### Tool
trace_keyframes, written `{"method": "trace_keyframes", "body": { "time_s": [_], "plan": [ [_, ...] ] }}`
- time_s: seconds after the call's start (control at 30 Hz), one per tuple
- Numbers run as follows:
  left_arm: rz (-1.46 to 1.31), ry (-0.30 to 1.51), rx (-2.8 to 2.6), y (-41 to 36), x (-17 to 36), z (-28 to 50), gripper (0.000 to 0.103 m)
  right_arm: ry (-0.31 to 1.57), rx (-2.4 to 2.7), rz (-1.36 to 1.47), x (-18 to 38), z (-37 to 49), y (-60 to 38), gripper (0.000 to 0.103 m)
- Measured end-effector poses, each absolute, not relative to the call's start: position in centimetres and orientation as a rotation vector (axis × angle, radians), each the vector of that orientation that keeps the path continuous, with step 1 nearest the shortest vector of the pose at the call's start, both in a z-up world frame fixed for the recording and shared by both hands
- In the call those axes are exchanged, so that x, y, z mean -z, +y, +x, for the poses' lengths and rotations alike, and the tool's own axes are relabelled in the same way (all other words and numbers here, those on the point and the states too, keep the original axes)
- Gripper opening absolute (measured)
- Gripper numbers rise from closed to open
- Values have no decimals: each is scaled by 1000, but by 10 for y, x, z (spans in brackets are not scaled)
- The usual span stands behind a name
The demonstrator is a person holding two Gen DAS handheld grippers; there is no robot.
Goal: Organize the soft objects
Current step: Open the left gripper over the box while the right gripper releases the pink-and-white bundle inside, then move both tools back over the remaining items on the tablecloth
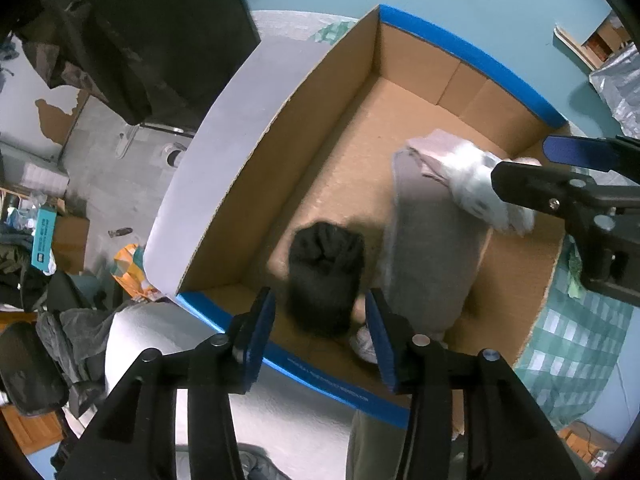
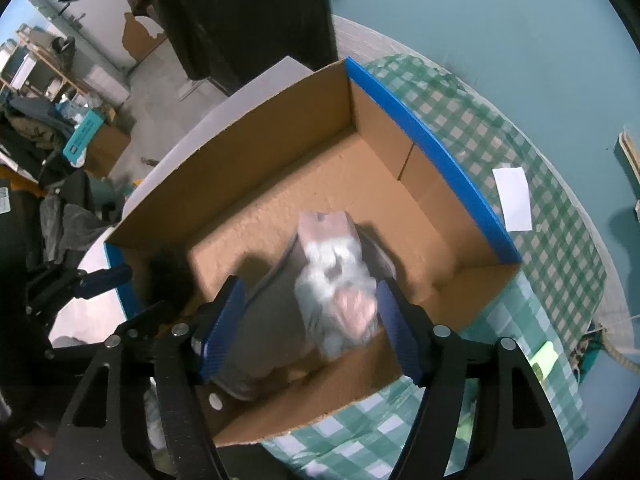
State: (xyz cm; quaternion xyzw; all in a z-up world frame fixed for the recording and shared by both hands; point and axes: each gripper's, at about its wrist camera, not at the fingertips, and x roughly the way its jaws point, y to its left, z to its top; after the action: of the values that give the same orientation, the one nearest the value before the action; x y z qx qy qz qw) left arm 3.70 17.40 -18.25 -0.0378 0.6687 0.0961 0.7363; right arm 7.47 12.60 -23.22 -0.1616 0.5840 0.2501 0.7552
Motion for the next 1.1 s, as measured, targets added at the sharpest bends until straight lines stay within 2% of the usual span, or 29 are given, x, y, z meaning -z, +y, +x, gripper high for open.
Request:
{"method": "trace_keyframes", "body": {
  "time_s": [0.27, 0.6, 1.1],
  "plan": [
    [-46, 1409, -186, 154, 156, 34, 65, 1247, -546, -312, 215, 69, 113, 70],
    [24, 1344, -151, 122, 133, 29, 69, 1198, -510, -257, 187, 57, 76, 70],
    [84, 1335, -61, 72, 123, 17, 71, 1194, -383, -191, 174, 36, -13, 70]
  ]
}}
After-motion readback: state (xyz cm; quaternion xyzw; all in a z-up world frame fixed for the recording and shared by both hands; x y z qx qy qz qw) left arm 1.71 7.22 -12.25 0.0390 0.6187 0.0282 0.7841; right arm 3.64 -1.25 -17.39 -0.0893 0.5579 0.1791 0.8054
